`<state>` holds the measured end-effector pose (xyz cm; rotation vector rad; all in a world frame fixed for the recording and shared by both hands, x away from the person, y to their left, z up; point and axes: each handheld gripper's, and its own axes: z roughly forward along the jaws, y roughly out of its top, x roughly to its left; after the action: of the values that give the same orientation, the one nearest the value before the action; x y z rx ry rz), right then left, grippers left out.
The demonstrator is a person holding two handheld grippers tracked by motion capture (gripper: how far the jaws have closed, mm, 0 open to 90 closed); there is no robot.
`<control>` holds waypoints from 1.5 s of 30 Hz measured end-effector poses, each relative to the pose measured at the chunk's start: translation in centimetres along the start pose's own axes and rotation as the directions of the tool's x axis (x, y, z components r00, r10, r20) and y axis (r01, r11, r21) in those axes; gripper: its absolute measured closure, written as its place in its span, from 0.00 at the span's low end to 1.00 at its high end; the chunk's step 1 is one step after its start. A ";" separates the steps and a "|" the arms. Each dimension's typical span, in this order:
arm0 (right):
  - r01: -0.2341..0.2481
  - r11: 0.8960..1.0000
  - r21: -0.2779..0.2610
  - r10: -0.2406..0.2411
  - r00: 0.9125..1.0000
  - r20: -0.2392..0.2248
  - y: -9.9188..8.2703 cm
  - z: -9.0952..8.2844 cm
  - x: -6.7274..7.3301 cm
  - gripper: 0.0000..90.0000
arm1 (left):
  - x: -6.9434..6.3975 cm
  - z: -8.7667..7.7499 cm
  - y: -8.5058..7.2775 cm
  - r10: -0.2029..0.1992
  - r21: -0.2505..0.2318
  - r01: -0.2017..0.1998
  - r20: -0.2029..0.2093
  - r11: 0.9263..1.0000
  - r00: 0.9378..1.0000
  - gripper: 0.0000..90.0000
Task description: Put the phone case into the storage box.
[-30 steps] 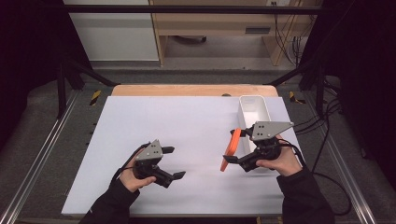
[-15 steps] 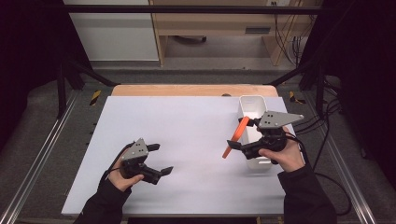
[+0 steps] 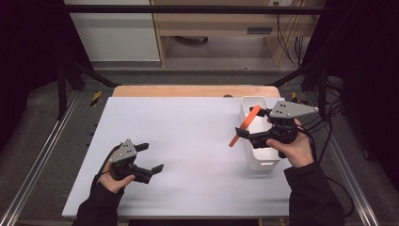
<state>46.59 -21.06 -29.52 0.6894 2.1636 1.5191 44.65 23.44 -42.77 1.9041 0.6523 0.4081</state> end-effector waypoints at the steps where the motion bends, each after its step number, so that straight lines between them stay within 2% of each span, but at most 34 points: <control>1: 0.003 1.000 -0.003 -0.003 1.000 0.006 0.1 -0.1 0.0 0.18 | 0.1 -0.1 -0.1 0.000 -0.004 0.000 -0.013 1.000 1.000 0.02; 4: 0.004 1.000 -0.003 -0.003 1.000 0.028 0.4 -0.2 -0.1 0.18 | 0.4 -0.5 -0.3 -0.001 -0.006 0.001 -0.043 1.000 0.999 0.01; 14: -0.011 1.000 0.008 0.011 0.996 0.083 1.2 -0.1 -1.0 0.18 | 1.1 -1.0 -1.2 -0.014 -0.003 0.014 -0.063 1.000 0.998 0.00; 24: -0.023 1.000 0.007 0.022 0.990 0.138 1.9 -0.3 -1.6 0.18 | 1.9 -1.6 -2.1 -0.039 0.001 0.039 -0.111 0.999 0.993 0.00; 33: -0.069 0.997 0.032 0.060 0.971 0.231 2.1 -0.3 -2.8 0.18 | 2.3 -2.1 -2.6 -0.045 -0.006 0.044 -0.137 0.999 0.990 0.01; 45: -0.141 0.989 0.041 0.120 0.937 0.327 2.2 0.4 -4.7 0.17 | 2.5 -2.2 -2.8 -0.048 -0.007 0.048 -0.139 0.999 0.989 0.01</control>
<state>50.88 -23.00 -27.35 1.0446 1.9547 1.2951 44.69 27.43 -44.50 1.8643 0.7867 0.5140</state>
